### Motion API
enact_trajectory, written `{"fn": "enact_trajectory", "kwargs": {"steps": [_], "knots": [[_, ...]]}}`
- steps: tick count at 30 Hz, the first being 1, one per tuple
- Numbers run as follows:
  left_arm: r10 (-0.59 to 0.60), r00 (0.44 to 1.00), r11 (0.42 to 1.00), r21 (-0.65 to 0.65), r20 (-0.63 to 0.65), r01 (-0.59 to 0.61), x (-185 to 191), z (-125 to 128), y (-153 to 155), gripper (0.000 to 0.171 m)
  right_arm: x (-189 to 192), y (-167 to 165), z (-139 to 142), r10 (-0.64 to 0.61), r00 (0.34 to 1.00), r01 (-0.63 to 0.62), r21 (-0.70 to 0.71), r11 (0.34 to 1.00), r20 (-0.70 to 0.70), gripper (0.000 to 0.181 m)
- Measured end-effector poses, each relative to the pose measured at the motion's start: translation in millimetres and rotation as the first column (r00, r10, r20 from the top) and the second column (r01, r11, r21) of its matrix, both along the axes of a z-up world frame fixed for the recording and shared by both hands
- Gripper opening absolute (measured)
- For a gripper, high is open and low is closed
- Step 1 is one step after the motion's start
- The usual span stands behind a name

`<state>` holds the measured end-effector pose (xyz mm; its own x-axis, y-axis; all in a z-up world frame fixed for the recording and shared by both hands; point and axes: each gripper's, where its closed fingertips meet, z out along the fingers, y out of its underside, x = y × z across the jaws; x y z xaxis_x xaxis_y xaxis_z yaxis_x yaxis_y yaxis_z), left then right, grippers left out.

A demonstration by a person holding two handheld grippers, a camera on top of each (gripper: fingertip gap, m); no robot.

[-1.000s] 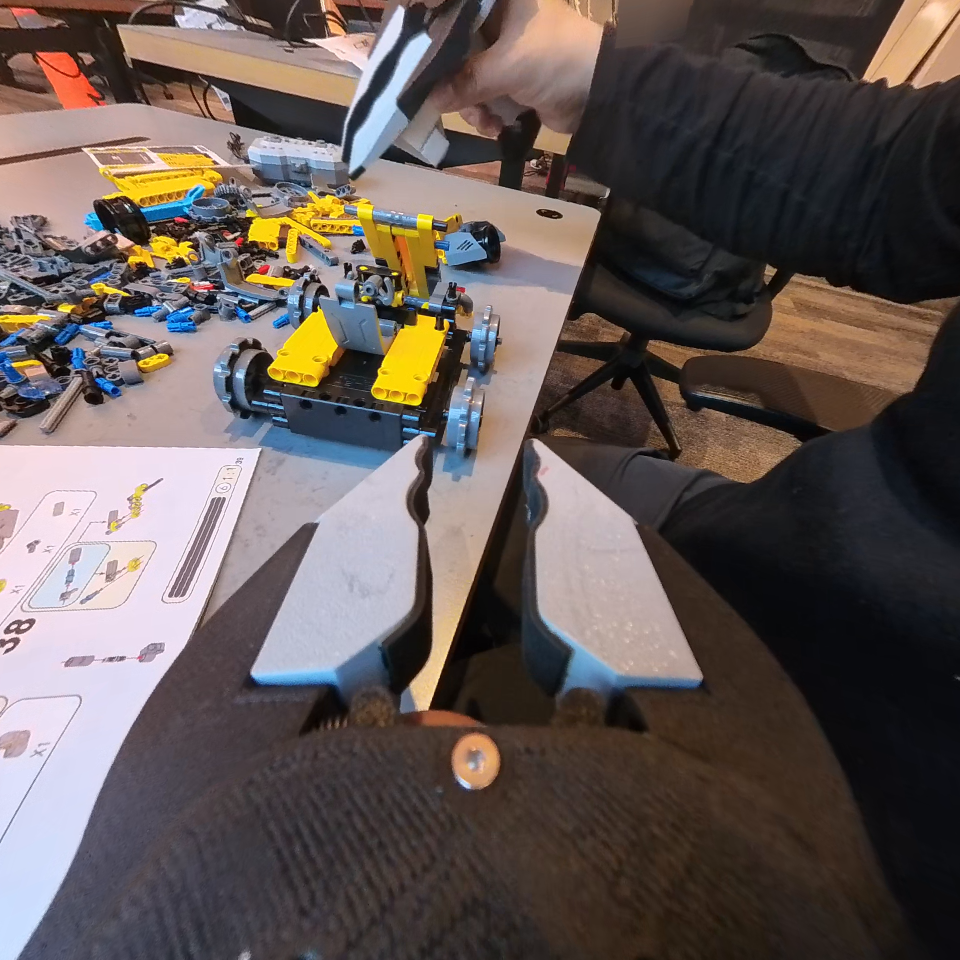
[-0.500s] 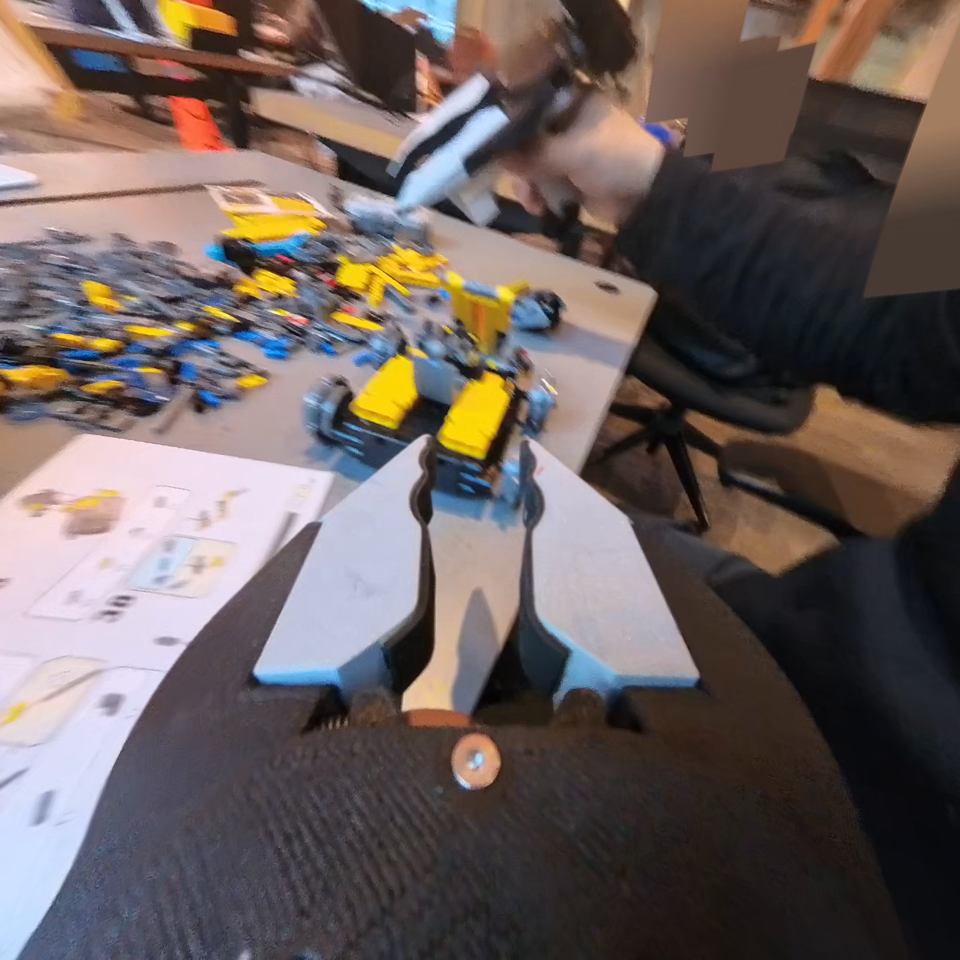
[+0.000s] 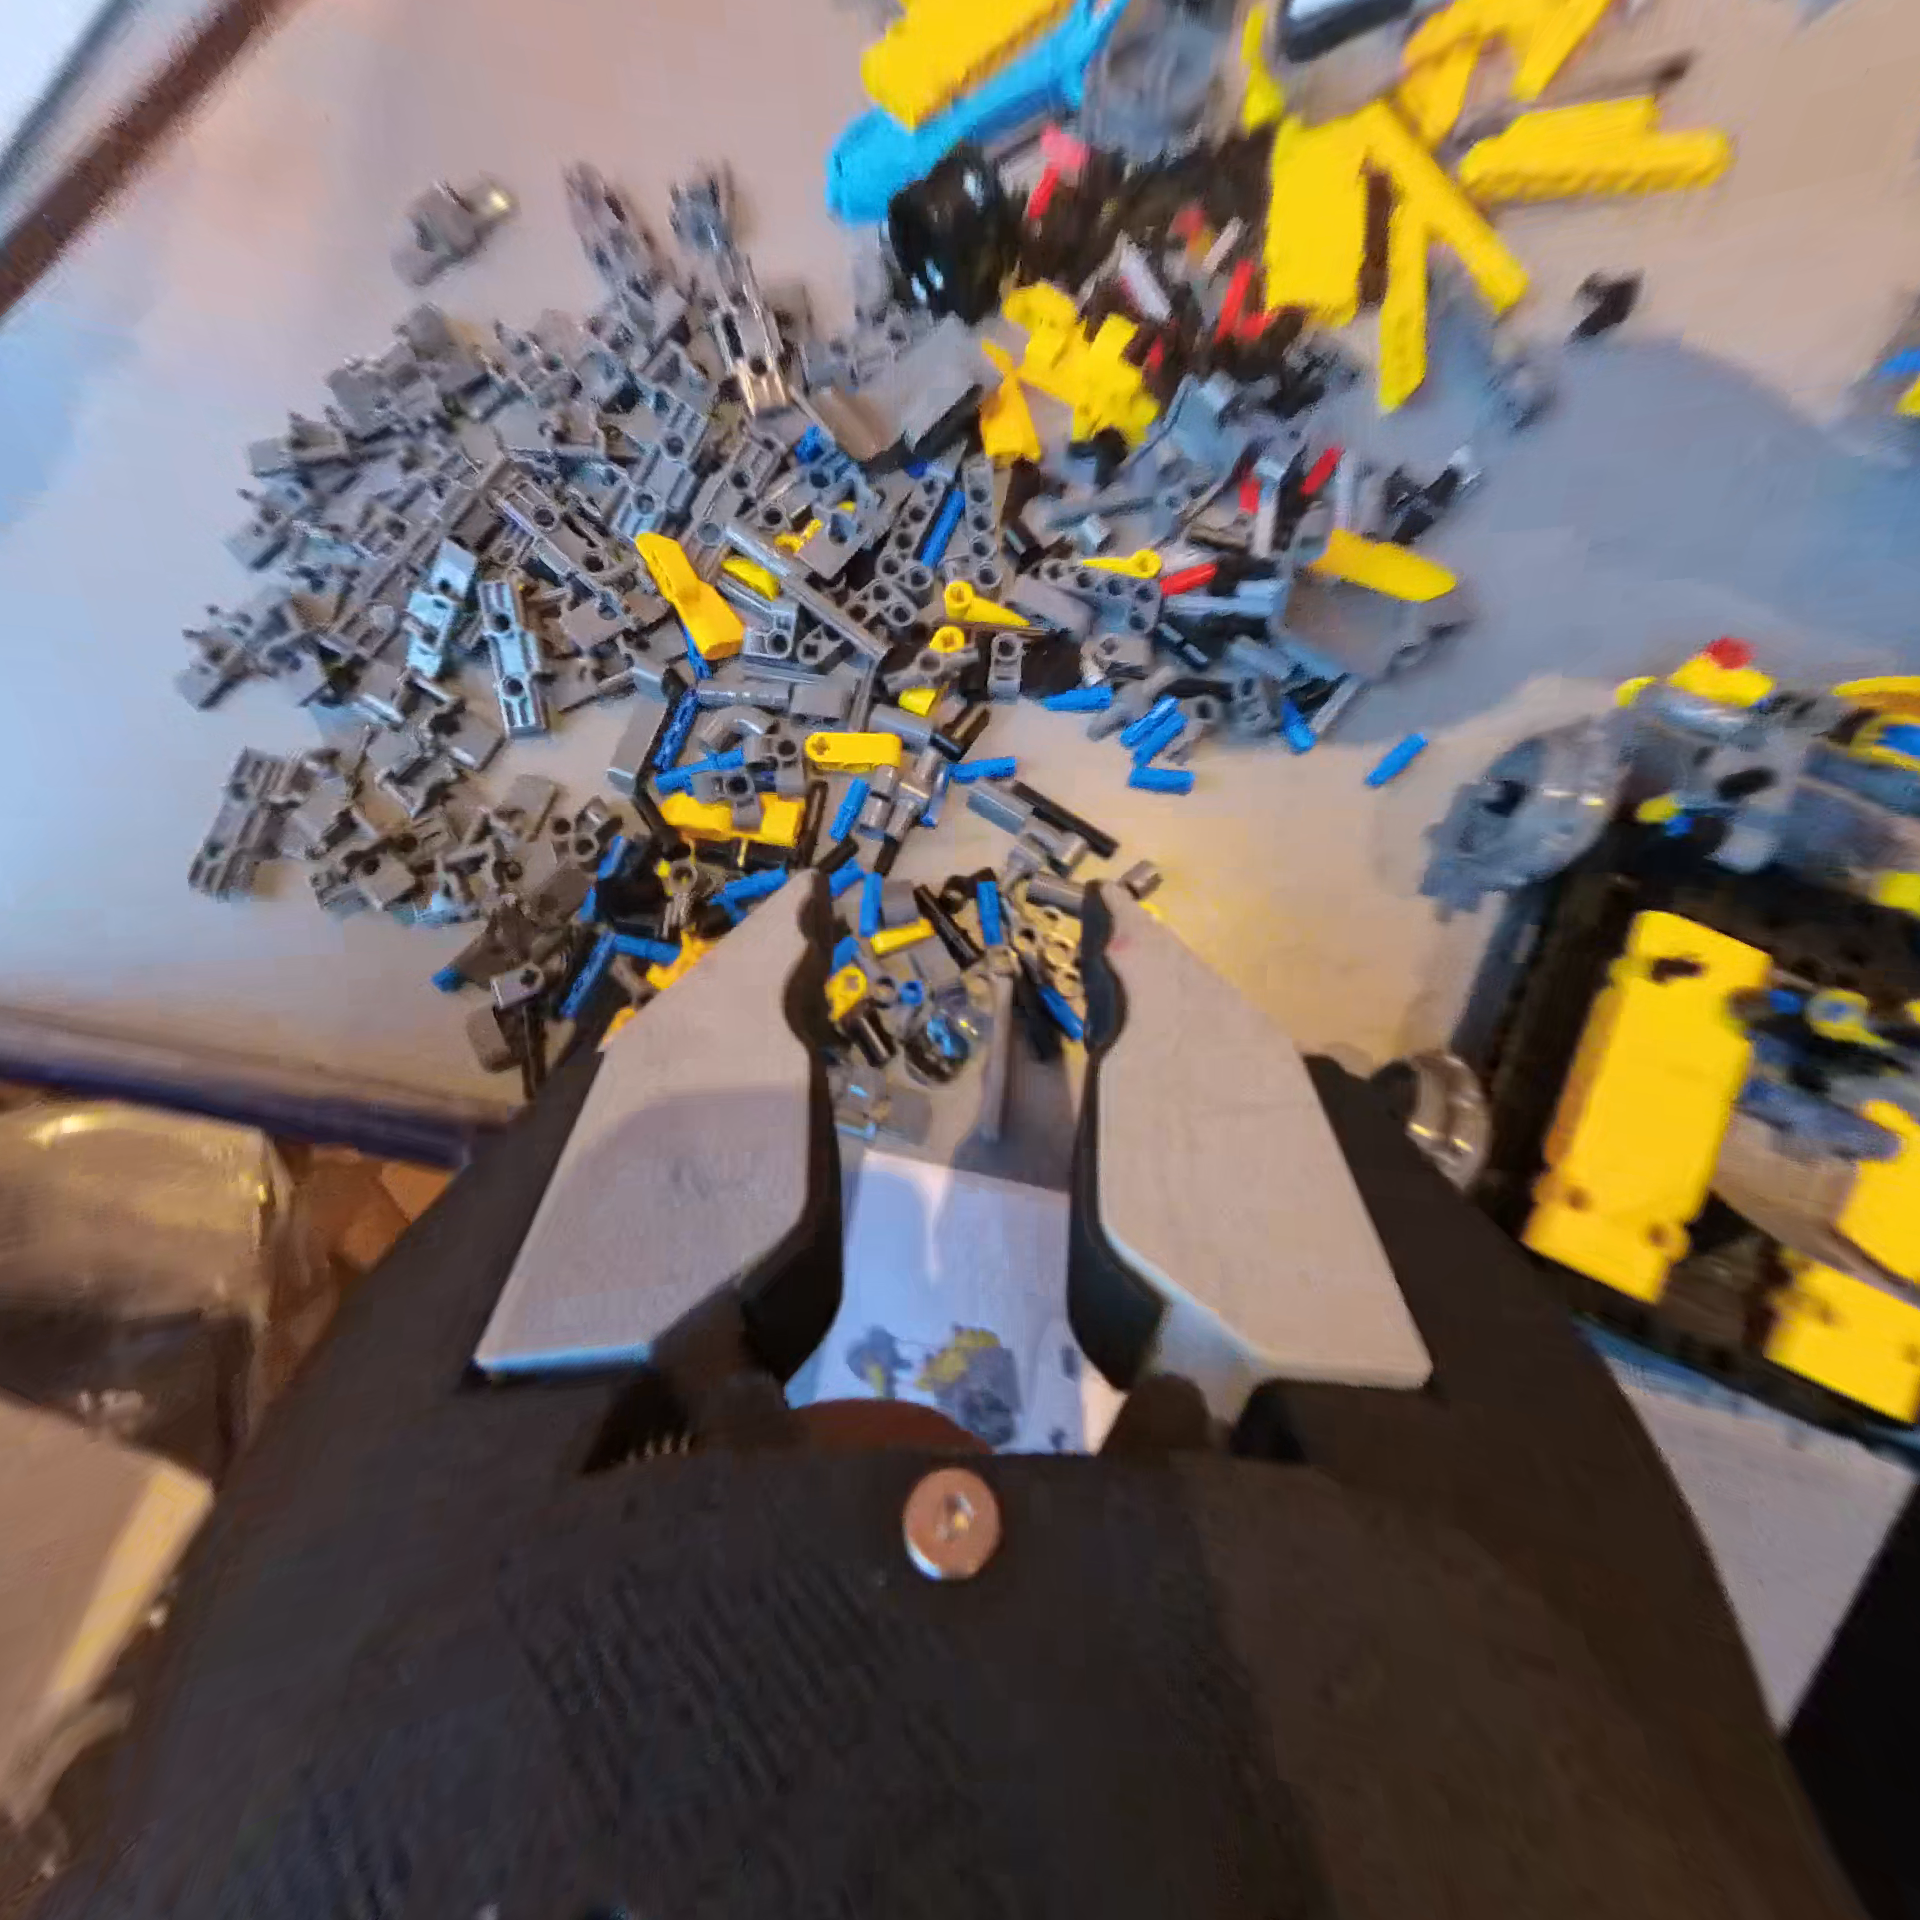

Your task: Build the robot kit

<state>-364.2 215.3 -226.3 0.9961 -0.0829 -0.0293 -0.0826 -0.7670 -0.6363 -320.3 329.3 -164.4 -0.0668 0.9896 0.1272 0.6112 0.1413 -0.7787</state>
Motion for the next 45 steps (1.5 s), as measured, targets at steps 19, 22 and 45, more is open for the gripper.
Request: {"fn": "enact_trajectory", "kwargs": {"steps": [19,22,45], "knots": [[0.008,1.0,1.0,-0.012,-0.022,-0.009,-18.4,-45.4,31.2,0.043,2.4,-28.3,-106.9,0.134,0.897,-0.116,-0.069,0.991,0.42,0.01],[-0.002,0.999,1.0,0.007,-0.04,0.002,-17.0,-45.5,30.6,0.044,4.7,-30.5,-107.1,0.14,0.883,-0.124,-0.064,0.99,0.447,0.005],[-0.002,0.99,1.0,0.03,-0.141,0.006,-17.7,-44.6,34.0,0.037,6.7,-28.3,-106.4,0.099,0.86,-0.084,-0.052,0.995,0.501,0.01]]}}
